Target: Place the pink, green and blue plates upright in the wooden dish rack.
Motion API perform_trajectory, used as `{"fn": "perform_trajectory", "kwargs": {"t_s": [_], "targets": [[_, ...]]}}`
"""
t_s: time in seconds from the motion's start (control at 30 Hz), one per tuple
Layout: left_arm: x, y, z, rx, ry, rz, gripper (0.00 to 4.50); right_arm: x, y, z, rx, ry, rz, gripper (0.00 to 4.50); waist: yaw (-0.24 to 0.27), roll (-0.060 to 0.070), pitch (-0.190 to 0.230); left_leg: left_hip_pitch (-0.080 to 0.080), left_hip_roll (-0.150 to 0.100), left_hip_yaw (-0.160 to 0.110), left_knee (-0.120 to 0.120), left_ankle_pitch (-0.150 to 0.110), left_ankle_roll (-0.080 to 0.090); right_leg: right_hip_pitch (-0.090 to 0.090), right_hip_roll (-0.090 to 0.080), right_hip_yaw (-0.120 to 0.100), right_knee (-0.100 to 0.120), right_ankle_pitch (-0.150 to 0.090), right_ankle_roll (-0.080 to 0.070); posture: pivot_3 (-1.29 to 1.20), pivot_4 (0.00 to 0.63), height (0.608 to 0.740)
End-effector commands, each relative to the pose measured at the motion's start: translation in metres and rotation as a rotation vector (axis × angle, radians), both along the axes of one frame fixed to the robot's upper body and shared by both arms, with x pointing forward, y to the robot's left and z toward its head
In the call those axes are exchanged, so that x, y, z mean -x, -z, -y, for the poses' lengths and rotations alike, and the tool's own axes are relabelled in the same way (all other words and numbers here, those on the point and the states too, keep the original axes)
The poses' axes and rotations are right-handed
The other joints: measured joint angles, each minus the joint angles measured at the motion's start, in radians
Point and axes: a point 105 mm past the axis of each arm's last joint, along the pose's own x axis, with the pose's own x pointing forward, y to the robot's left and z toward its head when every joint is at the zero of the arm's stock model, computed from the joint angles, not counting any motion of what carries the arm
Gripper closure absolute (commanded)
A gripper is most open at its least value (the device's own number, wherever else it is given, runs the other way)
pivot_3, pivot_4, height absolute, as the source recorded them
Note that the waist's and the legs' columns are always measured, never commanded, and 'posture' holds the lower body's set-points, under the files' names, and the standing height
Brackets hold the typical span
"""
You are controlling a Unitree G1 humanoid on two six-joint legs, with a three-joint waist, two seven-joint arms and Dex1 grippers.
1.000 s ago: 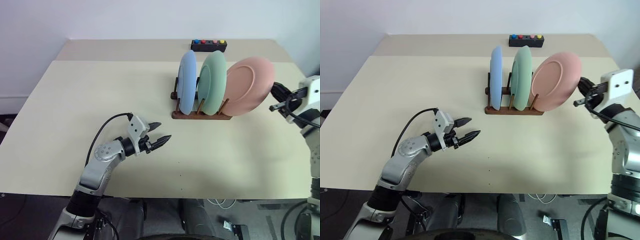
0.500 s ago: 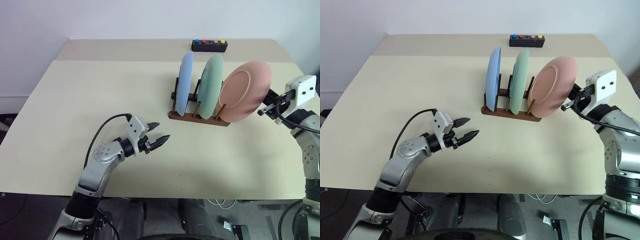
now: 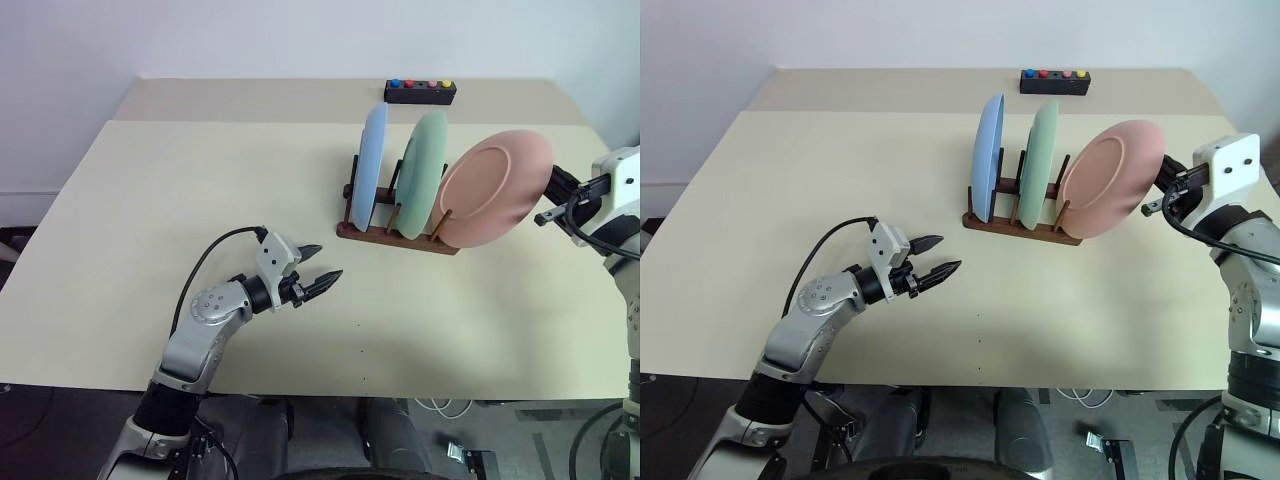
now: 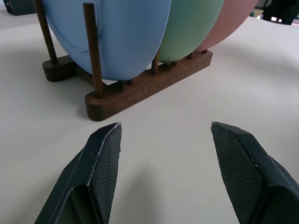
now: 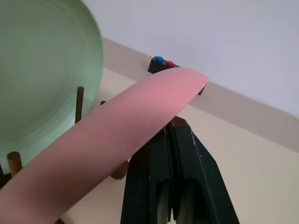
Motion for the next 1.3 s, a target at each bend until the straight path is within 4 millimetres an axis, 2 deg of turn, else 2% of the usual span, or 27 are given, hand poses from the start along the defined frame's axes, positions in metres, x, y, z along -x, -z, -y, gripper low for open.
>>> {"fn": "perform_trajectory", "kwargs": {"t_s": [0.03,0.37,1.2,1.3], "targets": [[0.001,-0.006,0.005,0.007,0.019,0.024,1.37,0.010,-0.031,-0.016,0.049,-0.055,0.095,4.48,0.000,0.000,0.000,0.000,0.000,0.000,0.000,0.000,0.000,0.000,0.000,0.000,0.000,0.000,0.000,0.00,0.150,0.734],[0.001,-0.005,0.006,0.007,0.021,0.025,1.37,0.009,-0.035,-0.035,0.058,-0.111,0.103,4.48,0.001,0.000,0.000,0.000,0.000,0.000,0.000,0.000,0.000,0.000,0.000,0.000,0.000,0.000,0.000,0.00,0.150,0.734],[0.001,-0.005,0.006,0.006,0.021,0.025,1.37,0.009,-0.035,-0.036,0.058,-0.110,0.101,4.48,0.003,0.000,0.000,0.000,0.000,0.000,0.000,0.000,0.000,0.000,0.000,0.000,0.000,0.000,0.000,0.00,0.150,0.734],[-0.004,-0.005,-0.014,-0.034,-0.021,0.037,1.37,0.031,-0.017,0.016,0.073,-0.024,0.021,4.48,0.018,0.000,0.000,0.000,0.000,-0.001,0.000,0.000,0.000,0.001,0.000,-0.001,0.000,0.000,0.000,0.00,0.150,0.734]]}}
